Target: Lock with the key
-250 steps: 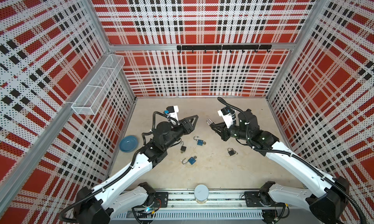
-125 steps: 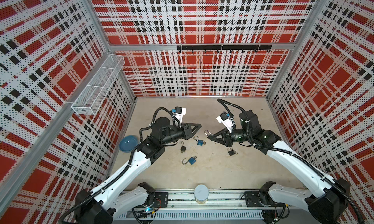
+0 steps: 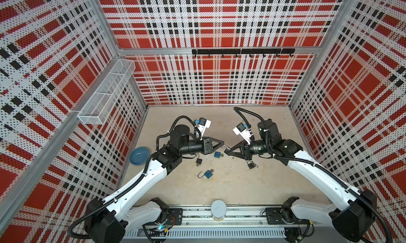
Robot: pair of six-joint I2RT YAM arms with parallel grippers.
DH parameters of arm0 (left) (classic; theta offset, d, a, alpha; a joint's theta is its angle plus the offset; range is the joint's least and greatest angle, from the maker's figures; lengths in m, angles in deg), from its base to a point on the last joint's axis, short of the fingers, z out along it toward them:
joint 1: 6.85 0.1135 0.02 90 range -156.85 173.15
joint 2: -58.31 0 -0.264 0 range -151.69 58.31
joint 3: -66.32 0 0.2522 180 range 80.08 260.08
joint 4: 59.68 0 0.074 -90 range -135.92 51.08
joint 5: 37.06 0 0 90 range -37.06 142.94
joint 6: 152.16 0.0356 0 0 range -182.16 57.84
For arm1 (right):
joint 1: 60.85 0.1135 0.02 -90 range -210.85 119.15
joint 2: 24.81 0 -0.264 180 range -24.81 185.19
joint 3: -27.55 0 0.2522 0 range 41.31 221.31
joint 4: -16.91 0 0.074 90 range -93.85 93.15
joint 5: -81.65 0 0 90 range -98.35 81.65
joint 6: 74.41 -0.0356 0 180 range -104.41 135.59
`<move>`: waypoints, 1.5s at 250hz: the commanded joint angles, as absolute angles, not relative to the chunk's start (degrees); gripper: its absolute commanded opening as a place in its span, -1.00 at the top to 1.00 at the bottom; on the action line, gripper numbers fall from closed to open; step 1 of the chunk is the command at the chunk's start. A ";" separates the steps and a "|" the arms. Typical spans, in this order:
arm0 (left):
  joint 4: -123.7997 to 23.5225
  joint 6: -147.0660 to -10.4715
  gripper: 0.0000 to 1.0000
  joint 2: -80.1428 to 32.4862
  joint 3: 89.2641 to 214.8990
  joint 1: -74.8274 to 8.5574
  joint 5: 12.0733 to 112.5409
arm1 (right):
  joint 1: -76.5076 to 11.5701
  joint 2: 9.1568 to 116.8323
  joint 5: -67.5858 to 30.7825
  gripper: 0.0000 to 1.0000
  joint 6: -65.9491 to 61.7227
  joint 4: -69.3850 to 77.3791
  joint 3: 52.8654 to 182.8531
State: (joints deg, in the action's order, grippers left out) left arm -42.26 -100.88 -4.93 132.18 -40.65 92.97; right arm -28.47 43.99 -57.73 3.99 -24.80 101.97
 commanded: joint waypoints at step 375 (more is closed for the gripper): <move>-41.47 -100.30 1.00 -3.18 131.11 -38.19 95.51 | -28.64 44.67 -66.22 1.00 -0.96 -17.08 104.21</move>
